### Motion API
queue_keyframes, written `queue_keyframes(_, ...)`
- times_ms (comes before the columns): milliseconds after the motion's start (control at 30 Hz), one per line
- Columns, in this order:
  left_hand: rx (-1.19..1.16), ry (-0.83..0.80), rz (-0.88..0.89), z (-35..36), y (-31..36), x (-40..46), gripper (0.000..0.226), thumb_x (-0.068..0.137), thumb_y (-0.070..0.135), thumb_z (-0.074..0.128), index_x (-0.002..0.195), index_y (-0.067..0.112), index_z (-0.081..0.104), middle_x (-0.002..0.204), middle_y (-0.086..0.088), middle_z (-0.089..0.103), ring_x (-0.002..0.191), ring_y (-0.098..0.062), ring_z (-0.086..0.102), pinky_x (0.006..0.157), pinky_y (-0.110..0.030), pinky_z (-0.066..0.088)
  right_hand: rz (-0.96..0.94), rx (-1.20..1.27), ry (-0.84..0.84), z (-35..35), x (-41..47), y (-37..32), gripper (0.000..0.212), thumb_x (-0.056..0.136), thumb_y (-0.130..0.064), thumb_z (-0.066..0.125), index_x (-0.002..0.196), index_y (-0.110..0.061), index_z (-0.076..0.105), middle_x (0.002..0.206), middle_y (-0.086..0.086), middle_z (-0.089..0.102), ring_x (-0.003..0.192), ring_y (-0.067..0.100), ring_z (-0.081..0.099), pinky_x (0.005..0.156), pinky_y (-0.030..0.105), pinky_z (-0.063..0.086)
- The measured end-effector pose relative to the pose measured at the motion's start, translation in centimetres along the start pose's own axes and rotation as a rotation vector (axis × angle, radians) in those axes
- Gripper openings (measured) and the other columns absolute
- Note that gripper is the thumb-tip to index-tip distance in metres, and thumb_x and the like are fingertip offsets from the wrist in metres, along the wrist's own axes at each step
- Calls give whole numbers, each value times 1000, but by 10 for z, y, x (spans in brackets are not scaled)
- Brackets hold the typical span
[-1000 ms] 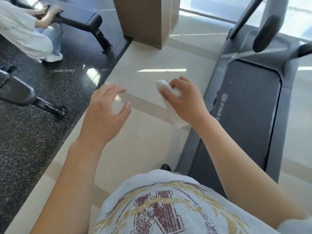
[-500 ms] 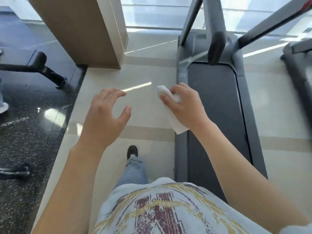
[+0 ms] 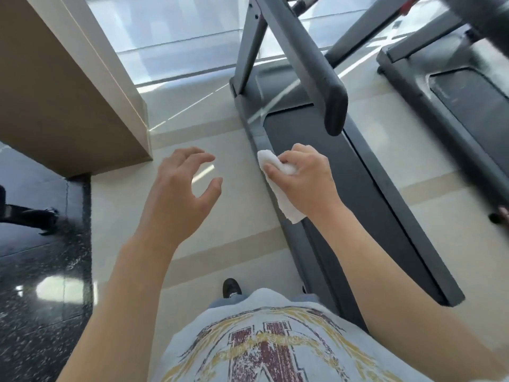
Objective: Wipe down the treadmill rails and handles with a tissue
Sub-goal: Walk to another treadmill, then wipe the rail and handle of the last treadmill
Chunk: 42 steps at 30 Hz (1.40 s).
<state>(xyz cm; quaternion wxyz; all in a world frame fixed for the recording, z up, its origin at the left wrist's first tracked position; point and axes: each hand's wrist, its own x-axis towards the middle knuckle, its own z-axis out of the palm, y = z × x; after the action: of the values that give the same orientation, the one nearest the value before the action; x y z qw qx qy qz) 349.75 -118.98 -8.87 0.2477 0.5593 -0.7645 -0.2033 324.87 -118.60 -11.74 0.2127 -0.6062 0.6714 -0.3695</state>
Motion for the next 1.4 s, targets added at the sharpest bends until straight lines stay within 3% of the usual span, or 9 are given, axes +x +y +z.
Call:
queue_keyframes(133, -55, -39, 41, -1, -20, 28, 38, 98, 34, 67, 133, 20, 67, 138, 6, 58, 131, -16, 50, 102, 1, 23, 50, -4, 88, 9, 11, -7, 25, 89, -39, 80, 78, -16, 78, 75, 5, 56, 72, 23, 58, 66, 42, 52)
queue_keyframes(300, -91, -94, 88, 6, -26, 59, 37, 98, 33, 68, 133, 19, 68, 139, 4, 58, 134, -18, 50, 107, -22, 32, 104, -12, 204, 6, 25, -4, 20, 87, -34, 83, 80, -17, 78, 75, 0, 54, 67, 18, 57, 61, 35, 49)
queue_keyframes(567, -109, -173, 146, 29, -17, 119, 38, 98, 31, 68, 134, 20, 66, 140, 5, 57, 135, -17, 48, 107, -25, 33, 153, -41, 338, -8, 60, 17, 24, 90, -36, 81, 77, -16, 76, 76, -6, 54, 65, 10, 55, 60, 11, 39)
queue_keyframes(833, -42, -207, 213, 56, 4, 201, 37, 98, 31, 68, 134, 23, 66, 139, 9, 57, 132, -12, 47, 106, -20, 30, 123, -15, 441, -41, 139, 46, 21, 89, -32, 82, 80, -15, 77, 78, -1, 61, 70, 12, 59, 61, 11, 42)
queue_keyframes(1000, -12, -184, 252, 73, 25, 265, 36, 98, 32, 68, 133, 22, 66, 138, 8, 57, 130, -13, 49, 105, -23, 34, 93, -10, 493, -69, 205, 64, 19, 90, -33, 81, 78, -19, 74, 74, -17, 53, 67, 1, 56, 62, 7, 38)
queue_keyframes(1100, -14, -178, 265, 84, 39, 292, 35, 99, 33, 67, 133, 23, 66, 138, 10, 57, 129, -10, 48, 103, -14, 30, 82, -20, 494, -79, 232, 77, 21, 90, -34, 81, 78, -18, 74, 74, -12, 54, 69, 4, 56, 63, 9, 39)
queue_keyframes(1200, -28, -172, 286, 98, 50, 315, 34, 98, 31, 68, 132, 23, 67, 136, 11, 57, 129, -10, 49, 103, -3, 25, 78, -1, 475, -83, 252, 89, 23, 90, -35, 80, 78, -16, 75, 76, -1, 60, 69, 14, 57, 63, 20, 45)
queue_keyframes(1400, -57, -193, 379, 116, 63, 356, 33, 98, 26, 69, 130, 21, 68, 135, 9, 60, 127, -11, 53, 108, -4, 25, 145, -36, 387, -84, 268, 117, 22, 89, -37, 80, 80, -19, 73, 79, -6, 58, 70, 12, 56, 64, 20, 42)
